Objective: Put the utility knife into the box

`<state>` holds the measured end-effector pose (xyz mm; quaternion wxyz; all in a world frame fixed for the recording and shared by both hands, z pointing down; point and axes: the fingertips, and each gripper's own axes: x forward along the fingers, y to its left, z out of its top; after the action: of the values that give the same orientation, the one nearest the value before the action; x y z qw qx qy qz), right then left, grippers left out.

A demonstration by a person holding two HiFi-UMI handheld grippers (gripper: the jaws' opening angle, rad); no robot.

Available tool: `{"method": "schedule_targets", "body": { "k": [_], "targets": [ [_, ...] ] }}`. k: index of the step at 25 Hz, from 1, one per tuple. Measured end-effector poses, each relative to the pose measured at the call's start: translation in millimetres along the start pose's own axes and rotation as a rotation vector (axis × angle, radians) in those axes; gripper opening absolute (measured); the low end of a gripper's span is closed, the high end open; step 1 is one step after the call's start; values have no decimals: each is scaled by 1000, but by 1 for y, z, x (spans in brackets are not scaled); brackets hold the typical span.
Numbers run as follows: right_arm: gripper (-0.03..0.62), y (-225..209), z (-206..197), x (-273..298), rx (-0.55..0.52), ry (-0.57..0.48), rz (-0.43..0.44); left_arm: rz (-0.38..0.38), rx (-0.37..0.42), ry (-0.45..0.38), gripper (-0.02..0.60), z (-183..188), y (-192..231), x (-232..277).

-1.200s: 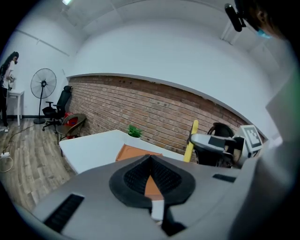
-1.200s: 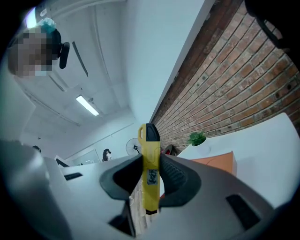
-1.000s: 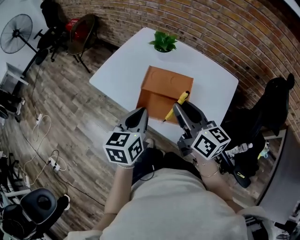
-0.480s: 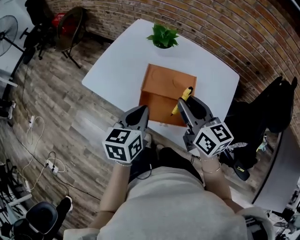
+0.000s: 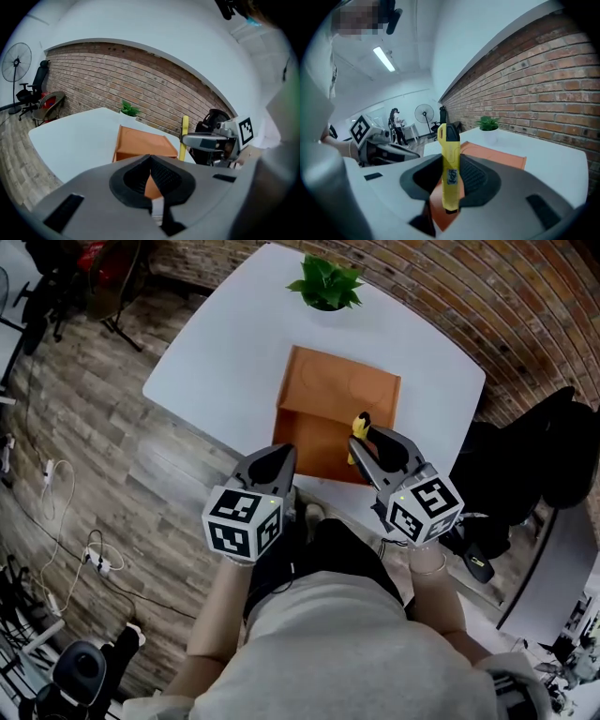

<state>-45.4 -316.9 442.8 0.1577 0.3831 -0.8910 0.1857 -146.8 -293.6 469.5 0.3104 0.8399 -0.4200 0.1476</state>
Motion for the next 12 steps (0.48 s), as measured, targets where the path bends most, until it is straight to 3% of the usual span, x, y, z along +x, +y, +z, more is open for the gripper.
{"method": "schedule_targets", "body": {
  "k": [12],
  "targets": [
    [112, 13, -63, 44, -289, 337, 106, -1, -54, 44, 6, -19, 14, 10]
  ]
}}
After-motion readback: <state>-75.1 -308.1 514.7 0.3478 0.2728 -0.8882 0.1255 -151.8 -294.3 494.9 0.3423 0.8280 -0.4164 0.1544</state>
